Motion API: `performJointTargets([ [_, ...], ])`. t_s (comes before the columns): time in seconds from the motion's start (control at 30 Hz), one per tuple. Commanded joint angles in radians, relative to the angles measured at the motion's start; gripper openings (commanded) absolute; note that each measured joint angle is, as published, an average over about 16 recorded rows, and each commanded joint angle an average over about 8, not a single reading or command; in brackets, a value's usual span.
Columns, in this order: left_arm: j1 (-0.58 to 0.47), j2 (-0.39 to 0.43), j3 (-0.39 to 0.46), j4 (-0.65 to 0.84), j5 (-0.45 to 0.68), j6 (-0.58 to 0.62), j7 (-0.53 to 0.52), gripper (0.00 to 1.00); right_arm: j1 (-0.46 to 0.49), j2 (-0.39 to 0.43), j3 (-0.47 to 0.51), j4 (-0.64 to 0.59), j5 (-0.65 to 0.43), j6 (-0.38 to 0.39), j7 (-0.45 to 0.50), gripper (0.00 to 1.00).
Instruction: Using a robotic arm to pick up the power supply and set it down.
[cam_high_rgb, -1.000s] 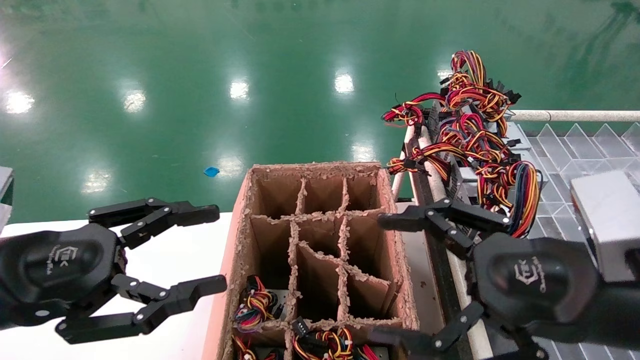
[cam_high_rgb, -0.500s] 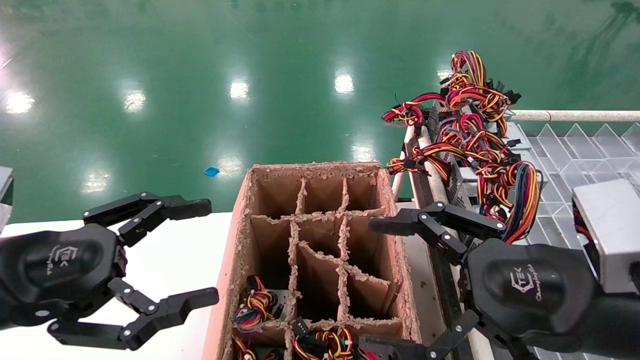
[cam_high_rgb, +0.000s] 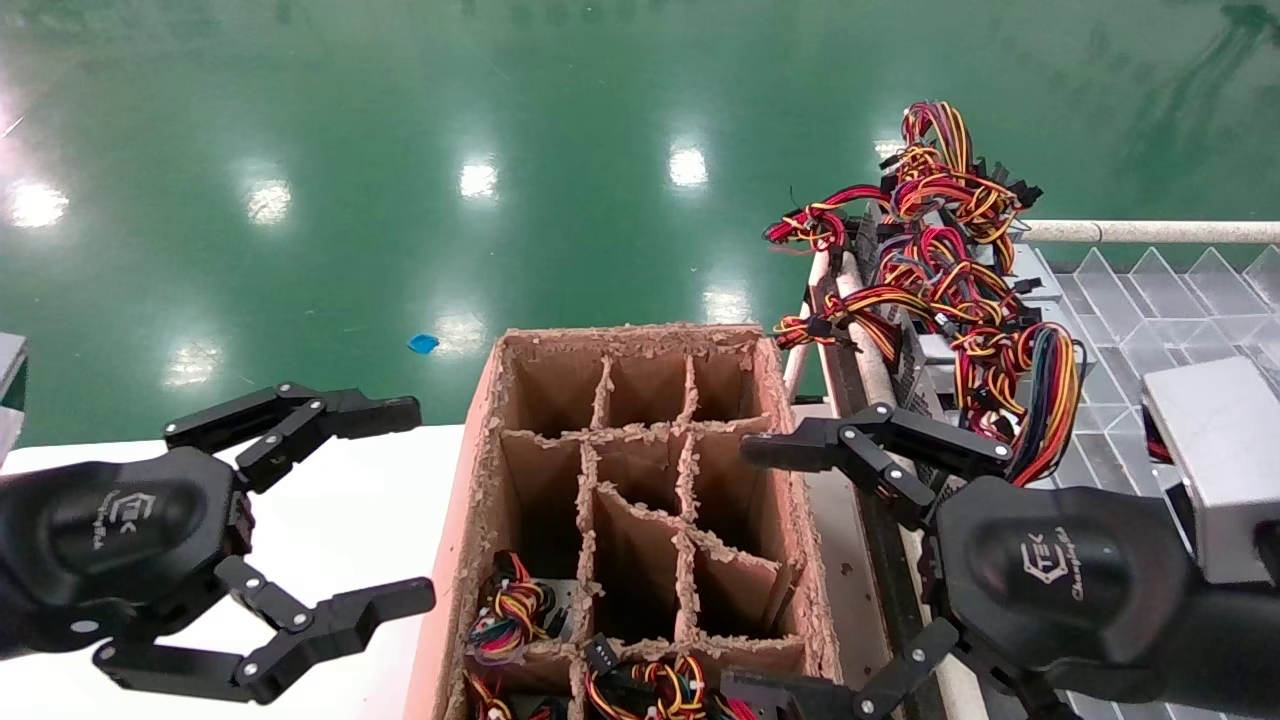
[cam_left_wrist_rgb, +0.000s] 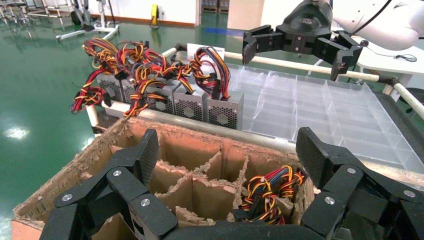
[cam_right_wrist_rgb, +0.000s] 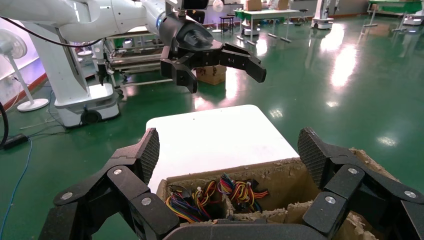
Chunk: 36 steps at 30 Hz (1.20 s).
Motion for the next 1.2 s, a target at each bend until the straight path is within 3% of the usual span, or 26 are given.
performJointTargets([
  [0.03, 0.0, 0.0, 0.0, 0.0, 0.0, 0.0, 0.0, 1.0, 0.001, 0.001, -0.001, 0.0, -0.001, 0.0, 0.0, 1.0],
  [1.2, 0.0, 0.0, 0.0, 0.0, 0.0, 0.0, 0.0, 1.0, 0.004, 0.003, -0.003, 0.001, -0.003, 0.001, 0.002, 1.0],
])
